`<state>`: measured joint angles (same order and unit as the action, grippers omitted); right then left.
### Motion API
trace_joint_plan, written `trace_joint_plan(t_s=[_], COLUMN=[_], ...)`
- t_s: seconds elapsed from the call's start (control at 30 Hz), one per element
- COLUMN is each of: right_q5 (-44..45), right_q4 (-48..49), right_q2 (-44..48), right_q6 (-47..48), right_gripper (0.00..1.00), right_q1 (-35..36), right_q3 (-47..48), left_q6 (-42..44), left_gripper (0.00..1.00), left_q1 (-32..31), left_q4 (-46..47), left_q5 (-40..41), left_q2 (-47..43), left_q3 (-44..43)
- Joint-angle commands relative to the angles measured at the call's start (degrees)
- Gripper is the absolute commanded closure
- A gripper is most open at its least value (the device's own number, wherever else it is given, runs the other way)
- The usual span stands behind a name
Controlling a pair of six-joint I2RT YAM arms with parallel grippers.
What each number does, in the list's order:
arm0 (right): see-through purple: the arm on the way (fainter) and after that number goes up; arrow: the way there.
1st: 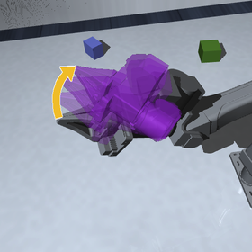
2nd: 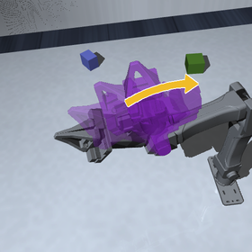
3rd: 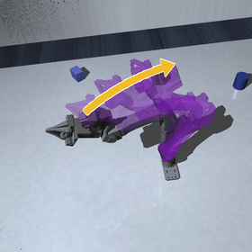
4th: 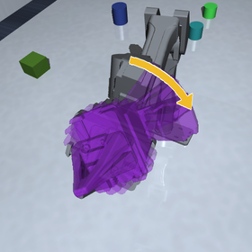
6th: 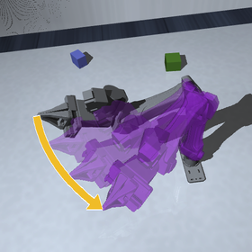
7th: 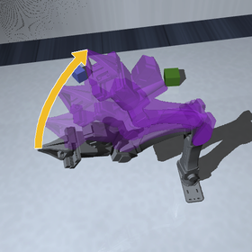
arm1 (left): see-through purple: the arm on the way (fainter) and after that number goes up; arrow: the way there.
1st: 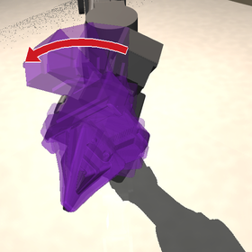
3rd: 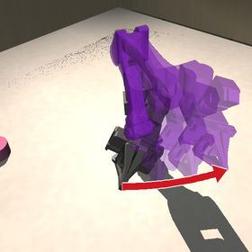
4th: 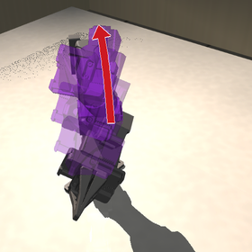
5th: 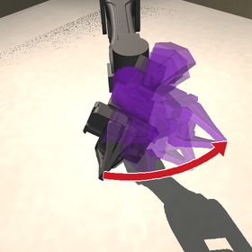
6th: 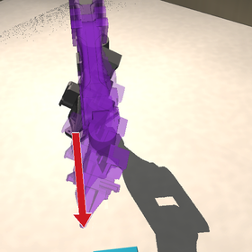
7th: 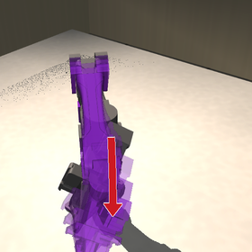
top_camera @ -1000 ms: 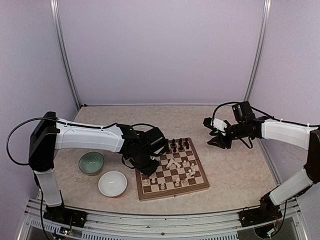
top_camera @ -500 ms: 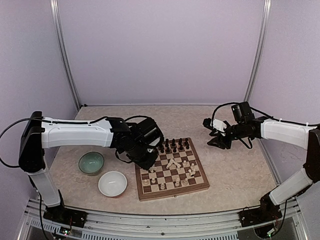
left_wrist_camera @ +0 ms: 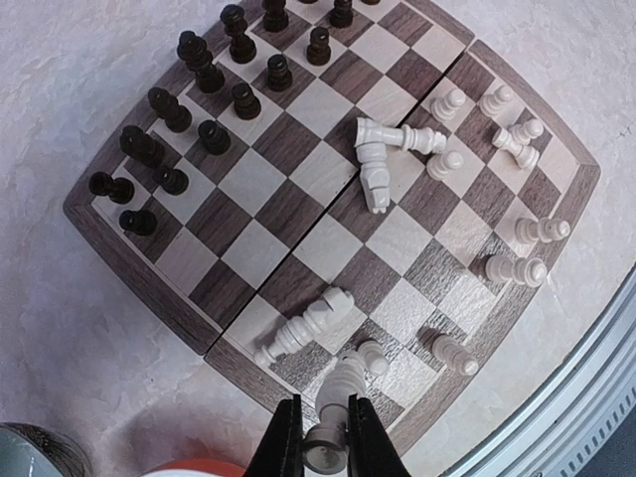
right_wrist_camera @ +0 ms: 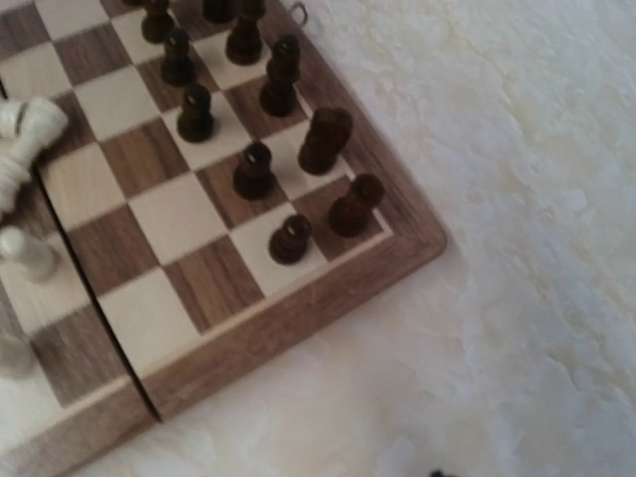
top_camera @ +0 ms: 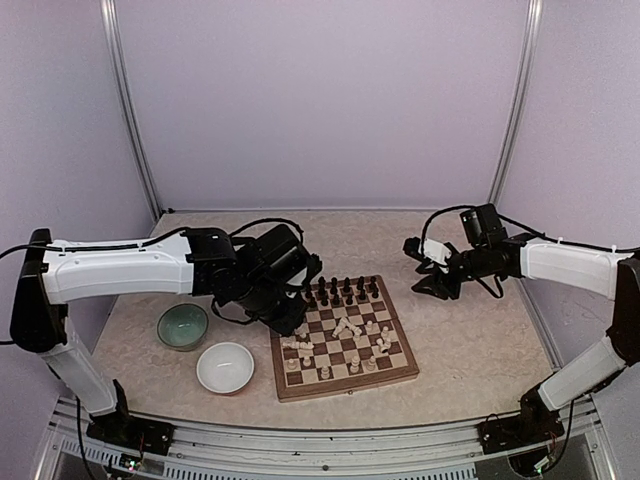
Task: Set up the chess pieces on the board
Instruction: Pick up the chess pile from the chessboard.
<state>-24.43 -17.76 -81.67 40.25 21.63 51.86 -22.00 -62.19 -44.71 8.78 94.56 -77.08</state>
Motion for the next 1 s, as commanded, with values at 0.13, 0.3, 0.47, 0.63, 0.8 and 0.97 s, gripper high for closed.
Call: trace_joint_plan(t_s=[0.13,0.3,0.47,0.63,0.8,0.97], right_q5=[-19.74,-36.63,-46.27,-51.34,-52.79,-53.11], right_q4=[3.40,5.91,24.85,37.78,48.55,53.02], right_q2=[-1.33,-8.08,-10.11,-13.06,-14.84,-16.47], right_q6=[-24.25,-40.83,-63.17,-78.54,-89.03,-92.90], right_gripper=[0.53,0.55,0.53,0.50,0.49,0.49], right_q1=[0.78,0.54,0.52,0.60,1.29,1.65], right_q3=[7.71,15.21,11.06,9.76,7.69,7.02], left_q6=[-4.18,-7.23,-10.63,-14.04,-15.84,-16.97], left_gripper=[0.87,0.87,0.87,0.87,0.87,0.87], left_q1=[1.68,3.26,4.31,5.78,6.81,8.15], left_q4=[13.87,26.76,40.84,50.12,52.08,53.84], left_q5=[-0.25,-2.71,-3.42,-6.13,-8.42,-12.63], left_q2=[-3.66,-5.60,-5.95,-5.05,-1.43,0.17], left_q3=[0.50,1.23,3.87,6.17,4.59,4.09])
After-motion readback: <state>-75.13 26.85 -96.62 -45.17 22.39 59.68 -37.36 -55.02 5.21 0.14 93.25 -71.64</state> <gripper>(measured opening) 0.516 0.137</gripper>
